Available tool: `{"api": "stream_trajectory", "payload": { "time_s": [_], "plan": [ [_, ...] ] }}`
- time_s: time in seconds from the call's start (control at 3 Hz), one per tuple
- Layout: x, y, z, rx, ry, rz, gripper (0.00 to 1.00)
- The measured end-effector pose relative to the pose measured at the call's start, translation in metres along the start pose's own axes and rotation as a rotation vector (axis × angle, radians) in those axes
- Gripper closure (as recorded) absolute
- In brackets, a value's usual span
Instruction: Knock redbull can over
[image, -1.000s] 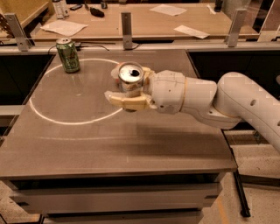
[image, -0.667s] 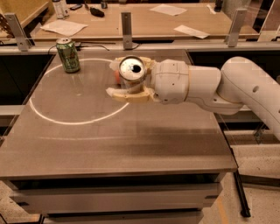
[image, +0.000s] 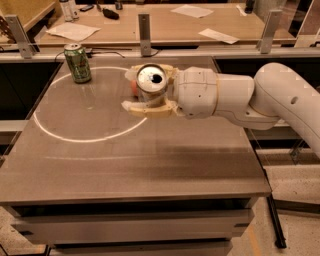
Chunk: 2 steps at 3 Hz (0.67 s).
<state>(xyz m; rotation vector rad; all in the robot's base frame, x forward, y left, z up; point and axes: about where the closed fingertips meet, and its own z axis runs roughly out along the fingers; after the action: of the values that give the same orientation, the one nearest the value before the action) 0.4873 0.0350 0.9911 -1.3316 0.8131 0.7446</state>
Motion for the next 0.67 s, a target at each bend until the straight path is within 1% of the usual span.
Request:
{"api": "stream_trajectory", "payload": {
  "time_s": [0.33, 0.67],
  "plan": [
    [-0.0077, 0.0052, 0.0014, -0.070, 0.071, -0.181, 1.00],
    [-0.0057, 0.0092, -0.0020, -0.246, 0.164, -0.464, 1.00]
  ]
}}
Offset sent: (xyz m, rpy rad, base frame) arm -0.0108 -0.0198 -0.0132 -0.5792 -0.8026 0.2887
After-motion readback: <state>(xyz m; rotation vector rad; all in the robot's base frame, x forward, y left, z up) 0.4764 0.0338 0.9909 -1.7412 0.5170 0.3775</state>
